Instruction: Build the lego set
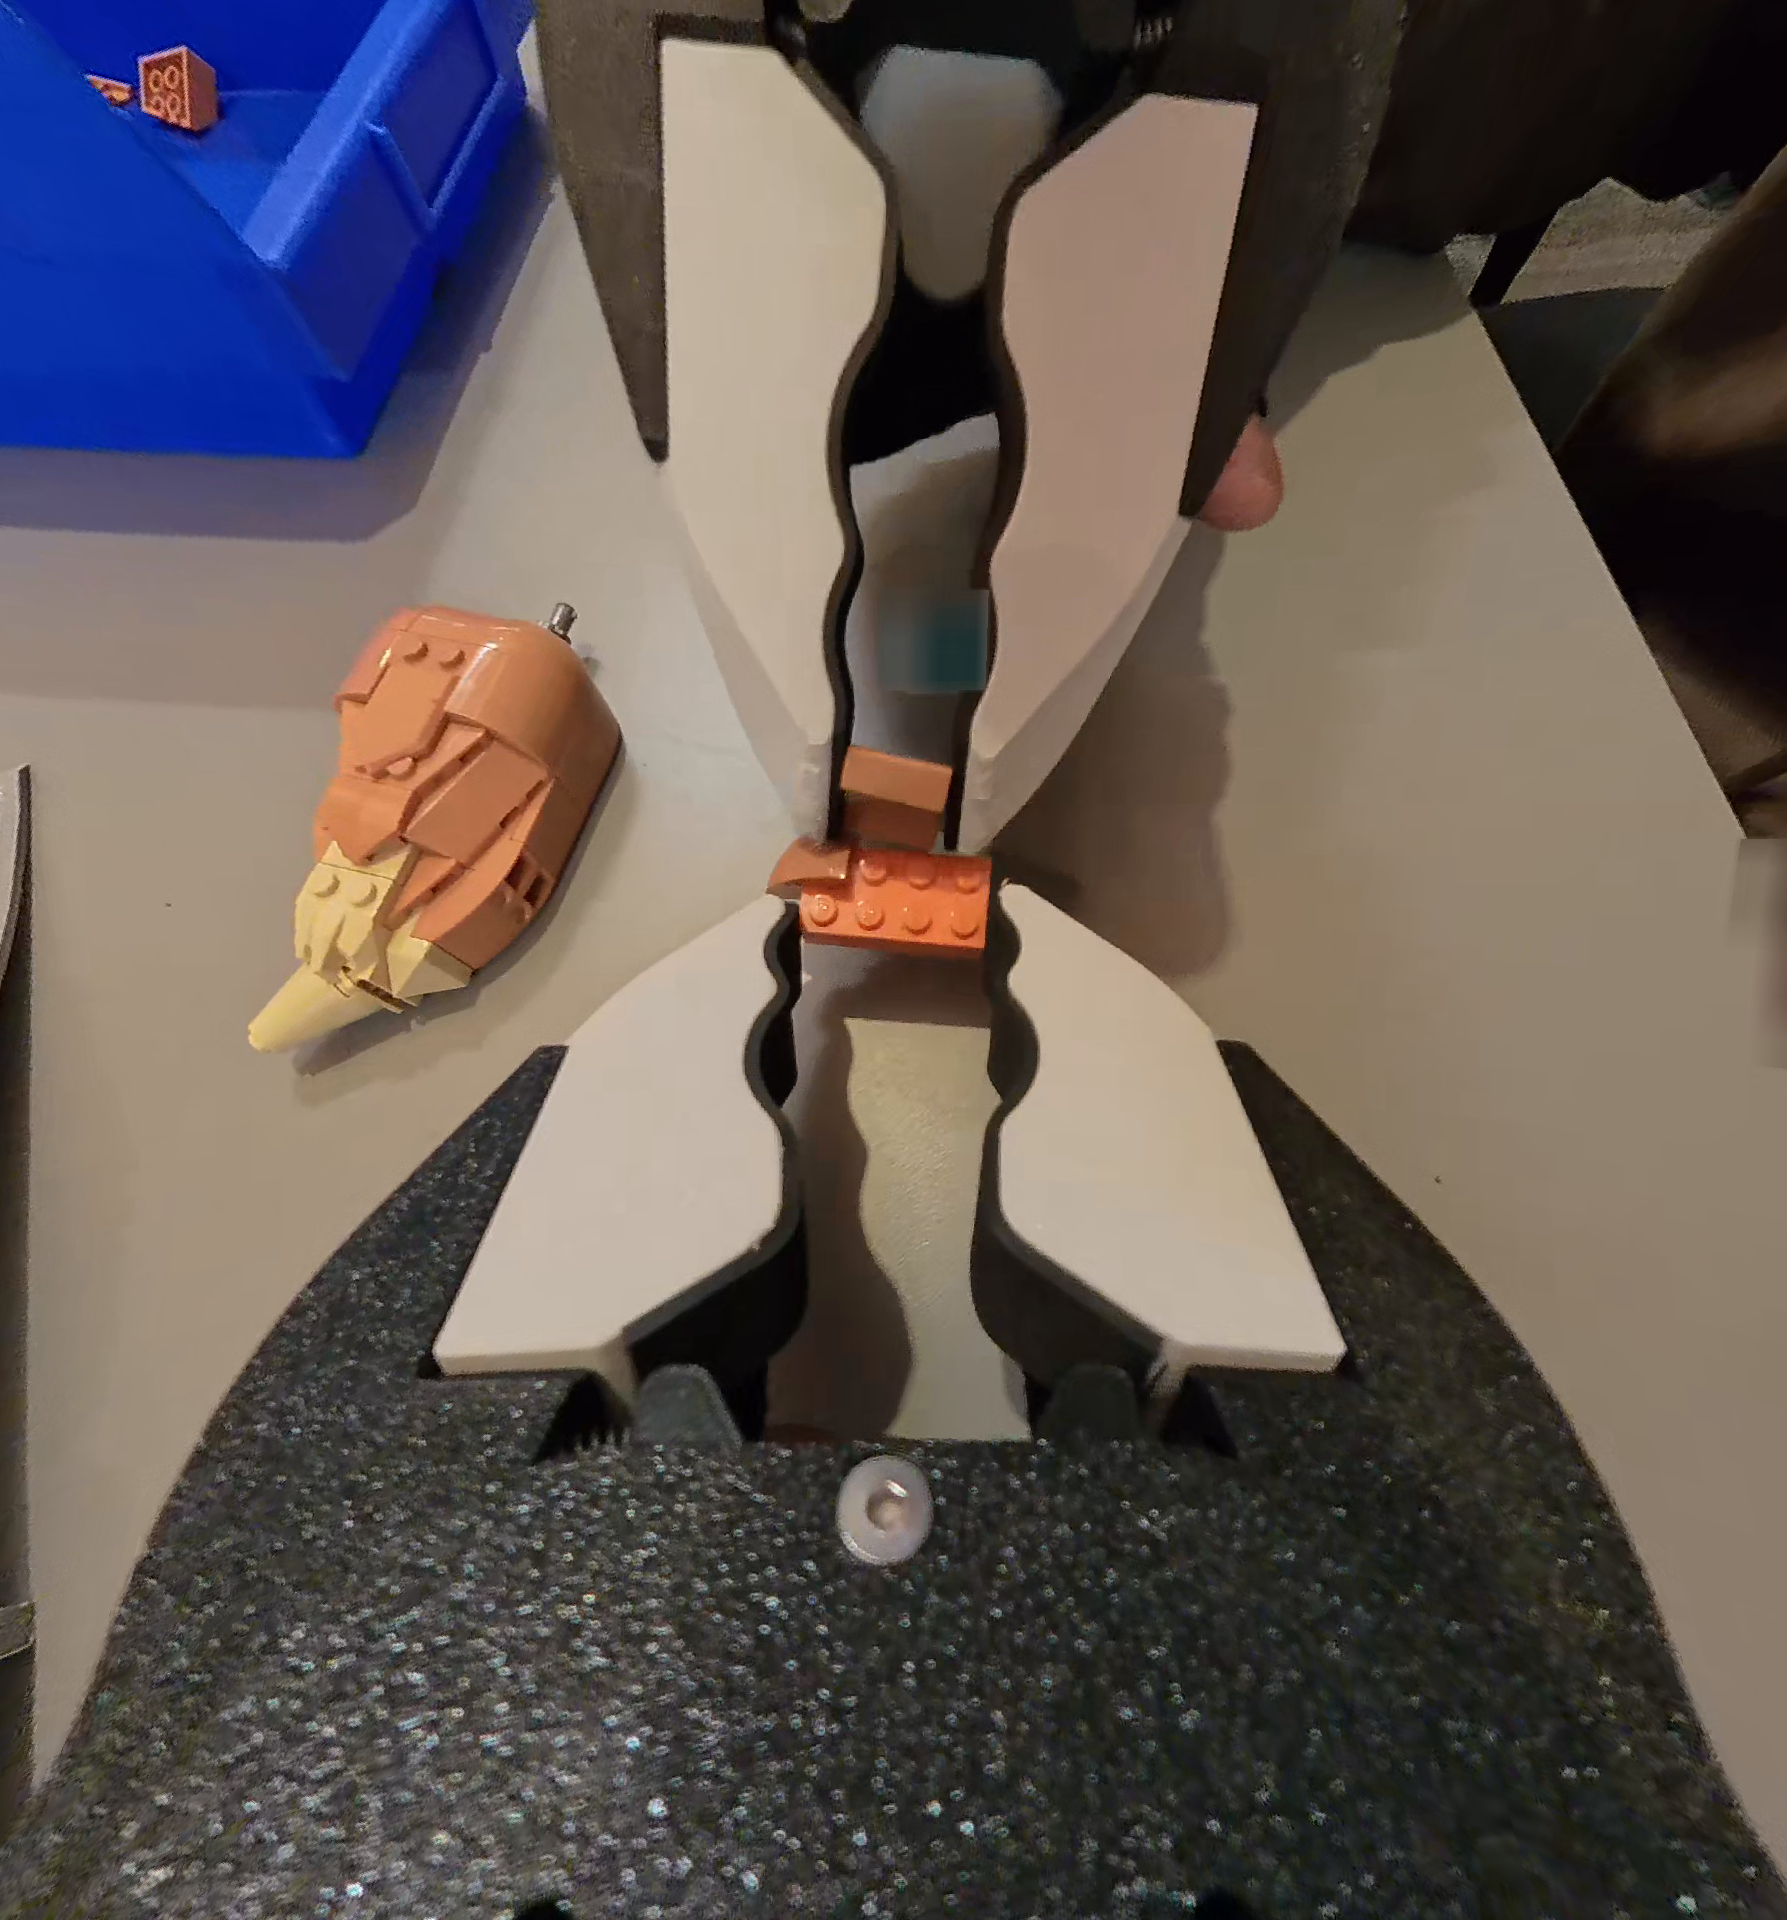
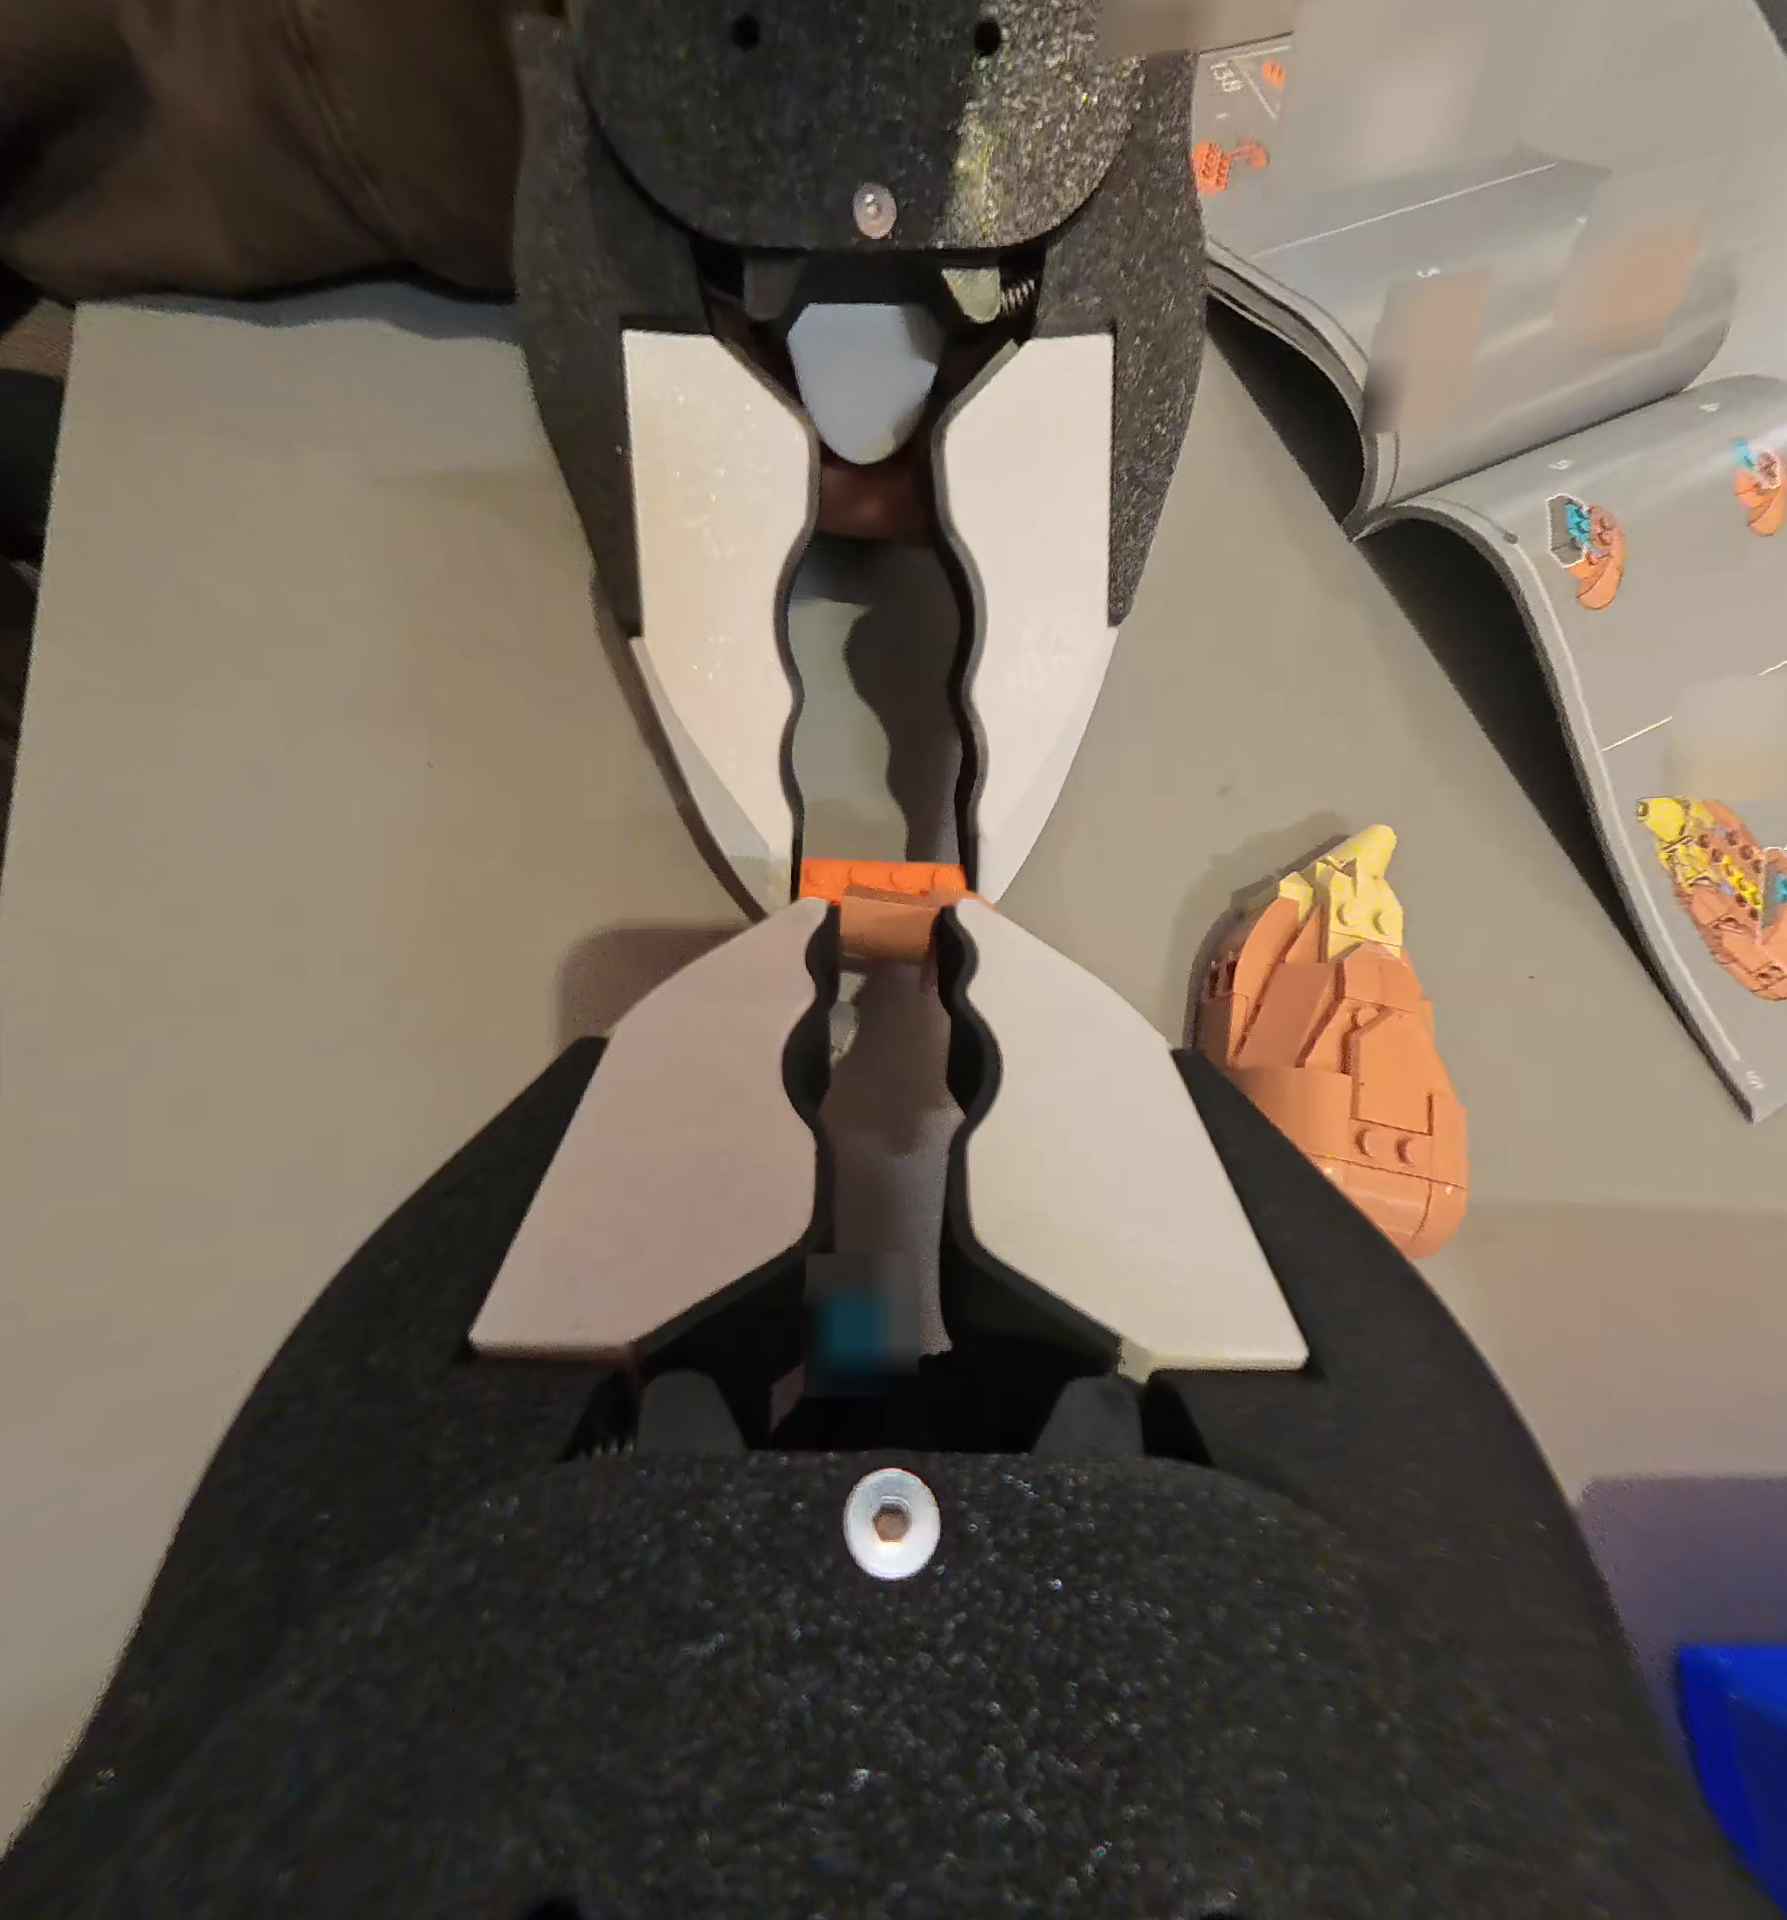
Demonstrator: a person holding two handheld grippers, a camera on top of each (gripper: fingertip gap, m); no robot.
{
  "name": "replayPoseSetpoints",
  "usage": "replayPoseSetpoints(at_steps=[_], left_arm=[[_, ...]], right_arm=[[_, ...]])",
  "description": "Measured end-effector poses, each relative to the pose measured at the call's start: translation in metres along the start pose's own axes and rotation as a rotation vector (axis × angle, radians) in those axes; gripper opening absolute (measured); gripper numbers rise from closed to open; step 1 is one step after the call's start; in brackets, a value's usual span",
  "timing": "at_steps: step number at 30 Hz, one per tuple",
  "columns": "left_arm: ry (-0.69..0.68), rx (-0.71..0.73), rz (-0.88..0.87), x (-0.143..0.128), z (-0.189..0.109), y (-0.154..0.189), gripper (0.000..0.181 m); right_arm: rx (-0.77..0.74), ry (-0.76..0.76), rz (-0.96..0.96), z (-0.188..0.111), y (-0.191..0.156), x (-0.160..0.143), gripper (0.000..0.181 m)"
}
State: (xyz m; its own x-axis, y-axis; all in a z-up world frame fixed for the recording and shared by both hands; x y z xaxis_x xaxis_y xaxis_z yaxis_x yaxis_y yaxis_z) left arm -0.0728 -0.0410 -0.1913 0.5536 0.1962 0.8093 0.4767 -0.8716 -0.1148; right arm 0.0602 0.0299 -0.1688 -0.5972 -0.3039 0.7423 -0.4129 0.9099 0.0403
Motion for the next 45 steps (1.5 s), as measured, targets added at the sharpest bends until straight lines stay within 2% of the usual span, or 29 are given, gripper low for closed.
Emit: replayPoseSetpoints(at_steps=[6,14,20,24,31,41,45], left_arm=[[0.022,-0.005,-0.003,0.001,-0.002,0.0,0.034],[0.047,-0.008,-0.049,-0.001,-0.005,-0.004,0.034],[-0.036,0.005,-0.043,-0.005,-0.005,-0.004,0.034],[-0.15,0.031,-0.006,-0.014,-0.006,-0.005,0.034],[-0.168,0.035,0.001,-0.016,-0.008,-0.004,0.034],[-0.166,0.012,-0.008,-0.018,-0.01,-0.004,0.034],[-0.163,0.003,-0.015,-0.019,-0.01,-0.004,0.034]], right_arm=[[0.009,-0.04,-0.037,-0.003,-0.001,-0.001,0.018],[-0.076,-0.012,-0.1,-0.004,-0.003,0.003,0.017],[-0.092,-0.033,-0.132,0.0,-0.006,0.002,0.018],[-0.041,-0.114,-0.104,0.012,-0.003,0.002,0.018],[0.018,-0.254,-0.013,0.031,0.009,0.002,0.021],[0.016,-0.248,-0.043,0.027,0.013,0.003,0.033],[0.059,-0.246,-0.092,0.022,0.016,0.012,0.03]])
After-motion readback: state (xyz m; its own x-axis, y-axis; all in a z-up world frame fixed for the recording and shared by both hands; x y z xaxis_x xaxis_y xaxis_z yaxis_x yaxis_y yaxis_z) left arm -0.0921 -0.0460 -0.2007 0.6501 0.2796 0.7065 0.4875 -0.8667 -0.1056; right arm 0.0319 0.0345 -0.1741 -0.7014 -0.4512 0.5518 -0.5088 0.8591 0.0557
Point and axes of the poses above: each gripper's, where its closed fingertips meet, z out along the fingers, x out of its top, y = z × x across the jaws, the point moved 10 cm from there along -z, back along the fingers, and after that the axes turned 5 degrees about z, right-handed, at the moved point
